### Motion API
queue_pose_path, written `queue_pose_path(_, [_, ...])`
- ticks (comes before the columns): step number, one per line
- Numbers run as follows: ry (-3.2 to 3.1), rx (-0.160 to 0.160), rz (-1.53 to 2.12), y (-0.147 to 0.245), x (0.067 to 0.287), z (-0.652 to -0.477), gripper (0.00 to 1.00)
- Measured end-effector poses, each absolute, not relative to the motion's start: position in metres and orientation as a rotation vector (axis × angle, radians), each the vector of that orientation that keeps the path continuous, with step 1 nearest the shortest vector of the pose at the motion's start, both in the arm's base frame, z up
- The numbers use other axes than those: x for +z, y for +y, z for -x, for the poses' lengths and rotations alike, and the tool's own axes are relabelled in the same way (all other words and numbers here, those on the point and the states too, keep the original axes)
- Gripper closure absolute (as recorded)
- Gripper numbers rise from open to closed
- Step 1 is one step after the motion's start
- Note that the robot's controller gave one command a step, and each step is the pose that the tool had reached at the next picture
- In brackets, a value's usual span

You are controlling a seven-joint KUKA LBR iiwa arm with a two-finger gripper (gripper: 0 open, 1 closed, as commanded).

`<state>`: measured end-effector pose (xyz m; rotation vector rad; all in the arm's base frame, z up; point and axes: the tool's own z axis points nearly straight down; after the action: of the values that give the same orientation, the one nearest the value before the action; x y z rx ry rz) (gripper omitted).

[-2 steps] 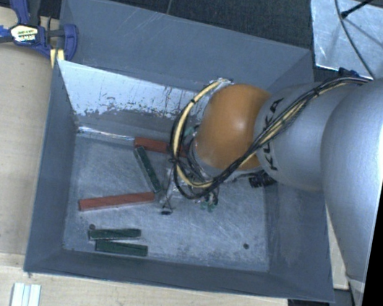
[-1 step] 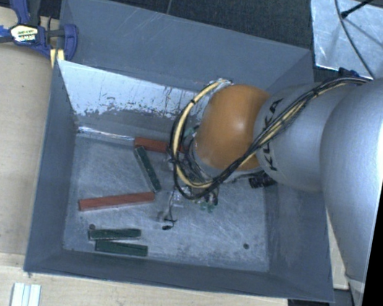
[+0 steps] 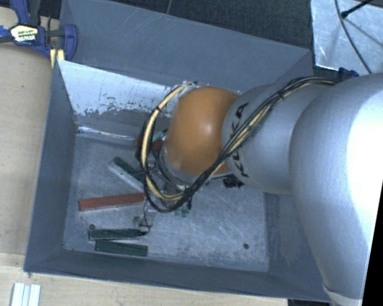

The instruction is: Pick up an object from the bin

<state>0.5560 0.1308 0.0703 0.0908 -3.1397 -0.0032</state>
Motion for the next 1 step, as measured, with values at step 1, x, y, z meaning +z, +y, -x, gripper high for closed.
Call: queue_pose_path(1, [-3.141,-0.001,-0.081,0.1276,0.0706,-0.5570,1.00])
